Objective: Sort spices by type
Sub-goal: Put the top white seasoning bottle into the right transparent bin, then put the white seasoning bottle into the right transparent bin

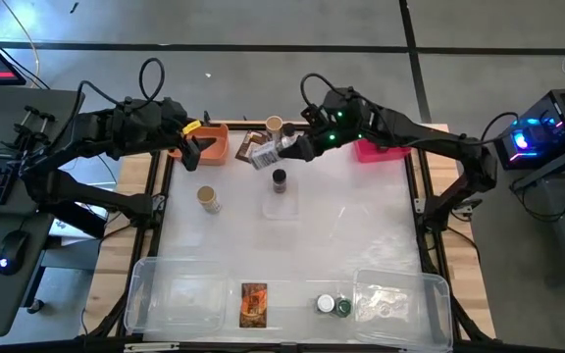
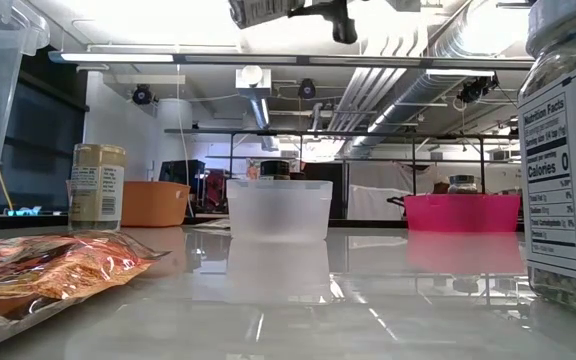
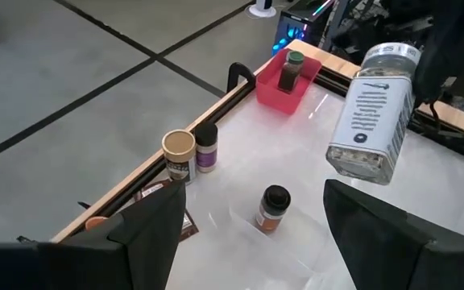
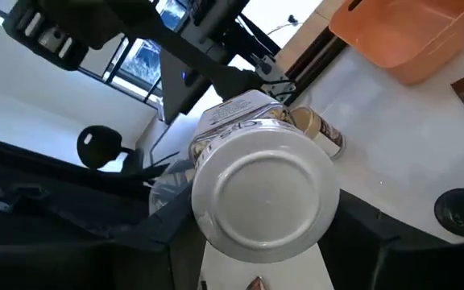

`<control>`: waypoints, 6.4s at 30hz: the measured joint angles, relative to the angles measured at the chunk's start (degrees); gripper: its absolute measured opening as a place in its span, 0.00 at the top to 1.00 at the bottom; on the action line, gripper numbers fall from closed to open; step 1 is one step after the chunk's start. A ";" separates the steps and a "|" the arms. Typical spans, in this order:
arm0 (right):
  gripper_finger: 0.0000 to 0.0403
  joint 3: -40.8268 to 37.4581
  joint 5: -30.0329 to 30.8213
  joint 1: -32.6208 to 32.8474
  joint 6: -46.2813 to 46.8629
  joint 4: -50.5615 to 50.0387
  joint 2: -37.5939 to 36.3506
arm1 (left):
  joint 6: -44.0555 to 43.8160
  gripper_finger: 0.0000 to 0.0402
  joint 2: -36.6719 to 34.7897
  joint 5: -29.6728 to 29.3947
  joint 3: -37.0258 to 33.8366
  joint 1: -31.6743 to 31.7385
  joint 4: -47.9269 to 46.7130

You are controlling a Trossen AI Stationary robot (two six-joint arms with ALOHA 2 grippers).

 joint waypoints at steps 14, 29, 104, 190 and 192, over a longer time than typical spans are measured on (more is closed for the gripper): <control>0.53 0.87 -1.66 7.14 -61.86 -2.62 -0.29 | 2.03 0.30 0.00 -0.08 0.00 -0.01 0.00; 0.53 0.90 6.31 1.01 6.05 -1.76 0.00 | 2.05 0.30 0.00 -0.24 0.00 0.00 0.39; 0.53 -0.32 3.34 55.23 19.70 -50.63 -11.67 | 3.82 0.30 15.42 4.18 -0.04 -2.67 10.54; 0.31 4.78 33.26 47.76 -13.32 -29.15 5.07 | -8.97 0.30 10.19 17.10 -0.67 -24.46 17.59; 0.31 4.03 29.06 47.65 -12.05 -28.18 5.16 | -10.77 0.30 9.82 11.15 -2.66 -30.42 18.16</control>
